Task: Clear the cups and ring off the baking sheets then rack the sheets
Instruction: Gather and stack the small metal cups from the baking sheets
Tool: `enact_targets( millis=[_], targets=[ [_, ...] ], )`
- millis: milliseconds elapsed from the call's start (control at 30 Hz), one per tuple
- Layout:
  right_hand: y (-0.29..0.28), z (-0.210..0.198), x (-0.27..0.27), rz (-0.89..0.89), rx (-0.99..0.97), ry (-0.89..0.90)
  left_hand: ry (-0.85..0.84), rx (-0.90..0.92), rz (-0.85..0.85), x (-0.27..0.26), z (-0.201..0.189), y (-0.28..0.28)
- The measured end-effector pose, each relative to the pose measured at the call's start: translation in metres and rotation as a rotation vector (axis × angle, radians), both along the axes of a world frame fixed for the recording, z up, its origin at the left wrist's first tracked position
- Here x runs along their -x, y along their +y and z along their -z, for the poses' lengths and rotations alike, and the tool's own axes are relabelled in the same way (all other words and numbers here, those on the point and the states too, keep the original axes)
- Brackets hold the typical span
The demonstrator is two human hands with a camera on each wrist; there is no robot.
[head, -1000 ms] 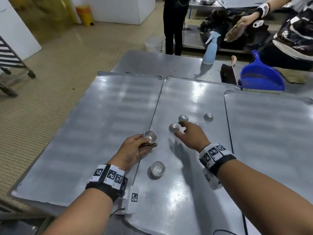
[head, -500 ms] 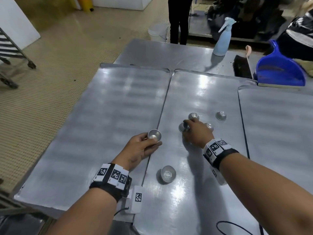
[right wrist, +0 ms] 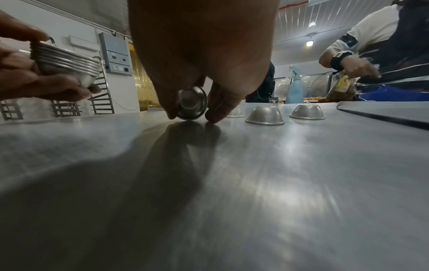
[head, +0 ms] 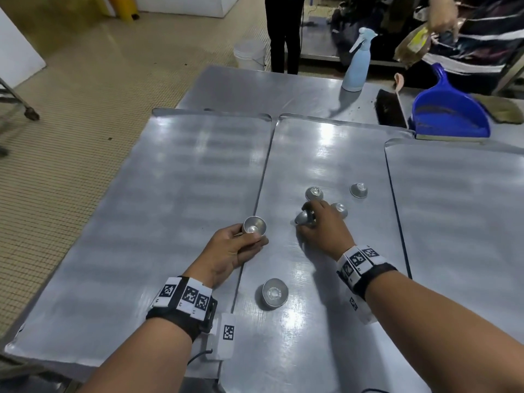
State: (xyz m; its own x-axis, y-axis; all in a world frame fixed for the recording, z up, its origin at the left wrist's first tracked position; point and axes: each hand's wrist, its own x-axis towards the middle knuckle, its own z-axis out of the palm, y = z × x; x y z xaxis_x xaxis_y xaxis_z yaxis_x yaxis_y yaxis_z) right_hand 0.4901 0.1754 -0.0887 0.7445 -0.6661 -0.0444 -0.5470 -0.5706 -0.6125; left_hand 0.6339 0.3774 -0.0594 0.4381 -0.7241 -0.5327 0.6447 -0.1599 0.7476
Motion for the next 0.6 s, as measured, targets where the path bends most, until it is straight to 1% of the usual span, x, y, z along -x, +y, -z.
enact_targets(
  millis=[67,267,467,600],
  targets=[
    [0.001,0.003,0.005,0.012,-0.037,0.031,0.003,0.004,0.003,0.001,0.000,0.000],
    [0.006,0.009,0.016,0.012,-0.035,0.056,0.017,0.023,0.017,0.004,-0.001,-0.002],
    [0.004,0.019,0.026,0.037,-0.010,0.120,0.014,0.029,0.019,0.007,-0.005,0.001],
    [0.007,0.017,0.036,0.031,-0.009,0.133,0.002,0.019,0.021,0.011,-0.005,0.004]
  ],
)
